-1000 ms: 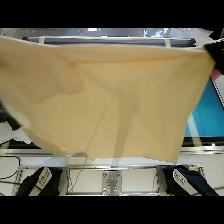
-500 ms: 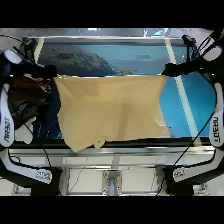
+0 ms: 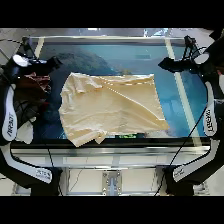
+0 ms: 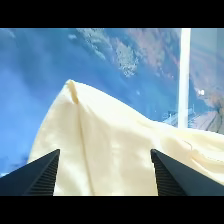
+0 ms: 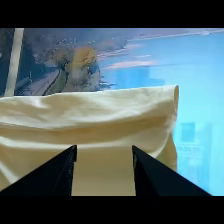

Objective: Fold the shirts.

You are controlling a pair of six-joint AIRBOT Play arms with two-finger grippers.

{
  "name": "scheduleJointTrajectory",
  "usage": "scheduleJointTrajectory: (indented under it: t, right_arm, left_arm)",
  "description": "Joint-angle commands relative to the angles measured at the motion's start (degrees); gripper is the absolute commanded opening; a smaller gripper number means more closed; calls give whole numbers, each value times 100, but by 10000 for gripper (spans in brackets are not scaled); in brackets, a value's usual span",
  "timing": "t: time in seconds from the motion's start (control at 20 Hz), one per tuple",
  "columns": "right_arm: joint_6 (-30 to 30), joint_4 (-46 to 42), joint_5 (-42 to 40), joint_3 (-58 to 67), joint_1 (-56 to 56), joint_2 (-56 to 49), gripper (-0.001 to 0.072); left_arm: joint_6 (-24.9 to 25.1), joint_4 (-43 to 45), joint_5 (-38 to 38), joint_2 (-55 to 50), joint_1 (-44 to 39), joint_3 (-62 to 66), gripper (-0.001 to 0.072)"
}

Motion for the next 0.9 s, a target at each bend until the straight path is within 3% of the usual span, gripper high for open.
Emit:
scheduleJointTrajectory:
  t: [0.0,0.1,0.2,0.35,0.5,0.65,0.85]
  right_arm:
    - [212,-1010,1991,365,-540,389,369]
    - [-31,-1062,2968,59,-1036,837,368]
    - [-262,-837,3075,-1145,-1513,1611,367]
    - [-713,-107,1587,-4505,-2065,3272,369]
    - [-800,1073,-249,-7584,-2481,4712,380]
    - [-960,1276,-157,-8491,-2544,4942,392]
    - [-970,1414,98,-8406,-2544,4940,392]
  left_arm:
    - [-15,177,-1392,787,654,-170,615]
    - [63,332,-1749,1635,1095,-1268,613]
    - [63,210,-1233,2837,1456,-3195,613]
    - [-17,-396,-573,4592,1930,-6033,613]
    - [-20,-1016,-686,5434,2341,-7672,613]
    - [20,-1086,-839,5458,2350,-8227,613]
    - [160,-1113,-977,5189,2350,-8249,570]
